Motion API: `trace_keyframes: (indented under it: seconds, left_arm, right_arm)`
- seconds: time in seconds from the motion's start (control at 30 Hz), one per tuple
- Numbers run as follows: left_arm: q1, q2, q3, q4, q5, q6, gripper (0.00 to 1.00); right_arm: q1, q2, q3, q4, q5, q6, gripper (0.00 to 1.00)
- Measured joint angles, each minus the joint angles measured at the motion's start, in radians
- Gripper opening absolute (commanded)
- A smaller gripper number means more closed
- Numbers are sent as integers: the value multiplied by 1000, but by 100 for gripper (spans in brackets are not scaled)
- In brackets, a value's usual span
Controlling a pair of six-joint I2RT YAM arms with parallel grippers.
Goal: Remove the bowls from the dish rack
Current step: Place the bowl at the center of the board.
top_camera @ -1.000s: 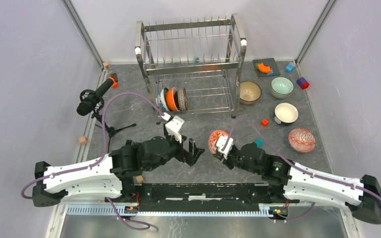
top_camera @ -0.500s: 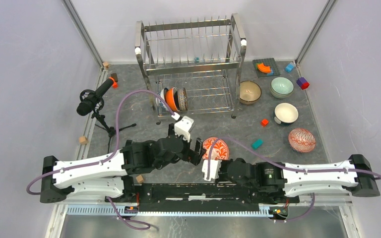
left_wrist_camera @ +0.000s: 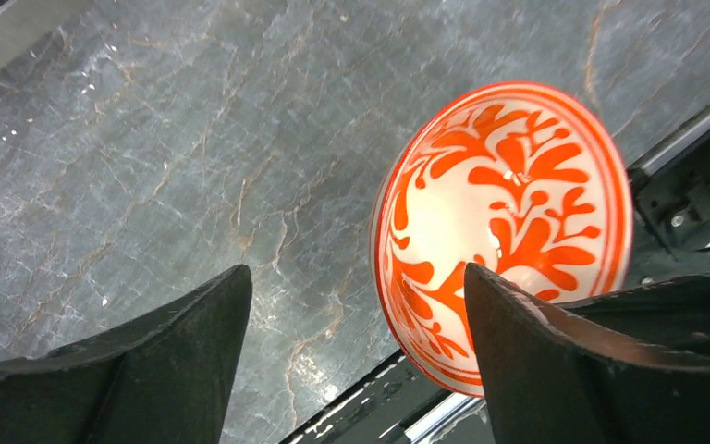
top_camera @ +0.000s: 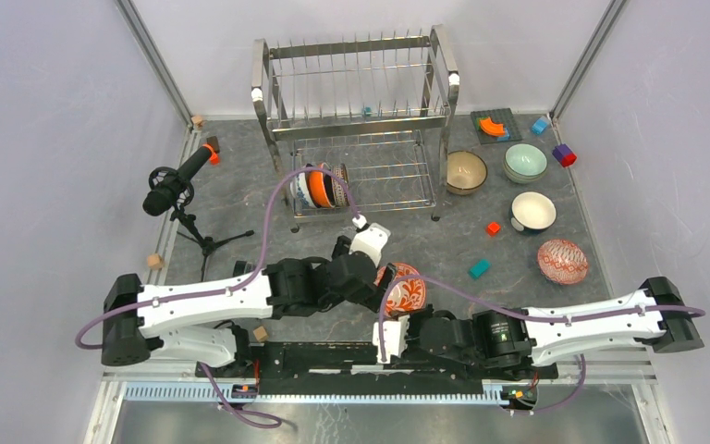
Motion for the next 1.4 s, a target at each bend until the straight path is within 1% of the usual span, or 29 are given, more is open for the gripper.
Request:
trace_keyframes:
  seconds: [0.17, 0.27, 0.37, 0.47, 0.53, 0.7, 0.77, 1.0, 1.1, 1.13, 1.17, 1.27, 1.3, 1.37, 1.4]
  left_arm:
    - [0, 63, 7, -33, 21, -6, 68]
    - [0, 77, 8, -30, 40, -14, 60]
    - [0, 80, 9, -24, 48, -24, 55]
    - [0, 80, 9, -16, 53, -32, 46]
    - [0, 80, 9, -10, 59, -35, 44]
    - [0, 83, 9, -6, 63, -36, 45]
    - [0, 89, 9, -8, 63, -37, 44]
    - [0, 102, 9, -6, 61, -61, 25]
    - [3, 103, 9, -1, 53, -82, 12]
    - [5, 105, 9, 4, 48, -91, 6]
    - [6, 106, 9, 8, 43, -98, 2]
    - [10, 106, 9, 34, 35, -122, 2]
    - [11, 107, 9, 35, 34, -125, 2]
    - [13, 107, 9, 35, 28, -128, 2]
    - [13, 107, 8, 35, 26, -130, 2]
  right_arm:
    - [21, 17, 15, -19, 30, -12, 0]
    - [32, 28, 16, -24, 37, -17, 0]
    - [38, 33, 16, -26, 44, -19, 0]
    - [42, 35, 16, -26, 52, -19, 0]
    - [43, 37, 16, -24, 53, -20, 0]
    - [50, 50, 16, -19, 63, -20, 0]
    - [54, 57, 16, -19, 69, -20, 0]
    - [70, 93, 24, -19, 97, -23, 0]
    - [77, 105, 28, -19, 111, -23, 0]
    - [79, 110, 30, -13, 115, -23, 0]
    - [79, 114, 32, -12, 120, -22, 0]
    - [83, 126, 34, -9, 146, -14, 0]
    - [83, 129, 34, -8, 153, -12, 2]
    - [84, 137, 38, -7, 167, -4, 18]
    - [85, 143, 40, -7, 172, 1, 28]
